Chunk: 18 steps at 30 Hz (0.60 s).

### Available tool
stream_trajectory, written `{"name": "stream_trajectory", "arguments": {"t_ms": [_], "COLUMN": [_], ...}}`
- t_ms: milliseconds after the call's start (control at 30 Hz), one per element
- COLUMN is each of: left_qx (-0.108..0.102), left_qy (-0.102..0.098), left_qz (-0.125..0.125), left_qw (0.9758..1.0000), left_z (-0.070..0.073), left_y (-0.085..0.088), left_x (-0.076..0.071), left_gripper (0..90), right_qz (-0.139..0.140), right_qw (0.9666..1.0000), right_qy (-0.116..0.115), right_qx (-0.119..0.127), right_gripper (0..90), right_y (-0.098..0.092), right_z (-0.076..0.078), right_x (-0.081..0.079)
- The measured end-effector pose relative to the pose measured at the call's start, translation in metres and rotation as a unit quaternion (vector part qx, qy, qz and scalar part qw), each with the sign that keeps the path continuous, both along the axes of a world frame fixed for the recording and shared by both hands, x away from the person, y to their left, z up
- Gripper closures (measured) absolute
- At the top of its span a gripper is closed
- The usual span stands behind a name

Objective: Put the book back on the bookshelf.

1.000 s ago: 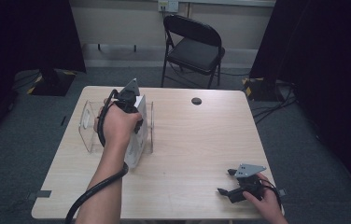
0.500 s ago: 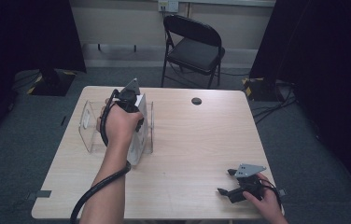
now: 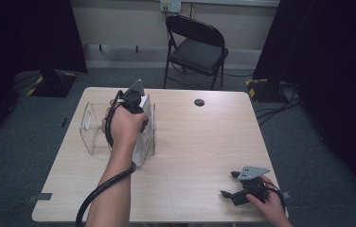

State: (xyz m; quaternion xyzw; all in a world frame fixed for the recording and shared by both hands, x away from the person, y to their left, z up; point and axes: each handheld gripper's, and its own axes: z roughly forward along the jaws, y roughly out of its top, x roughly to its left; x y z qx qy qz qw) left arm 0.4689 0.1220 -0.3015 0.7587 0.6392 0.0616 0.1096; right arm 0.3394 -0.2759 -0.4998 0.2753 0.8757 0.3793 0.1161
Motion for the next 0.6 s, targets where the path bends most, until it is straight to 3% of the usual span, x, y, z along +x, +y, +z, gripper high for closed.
{"name": "stream_trajectory", "arguments": {"t_ms": [600], "left_qx": [-0.004], "left_qy": [-0.012], "left_qz": [0.021], "left_qw": [0.9997], "left_z": [-0.0045], "left_y": [0.0048], "left_x": [0.0052], "left_gripper": [53.3], "right_qz": [0.001], "right_qw": [1.0000], "right_qy": [-0.002], "right_qx": [0.000], "right_gripper": [12.0], "right_y": [0.0000], "right_z": [-0.0001], "right_x": [0.0003]}}
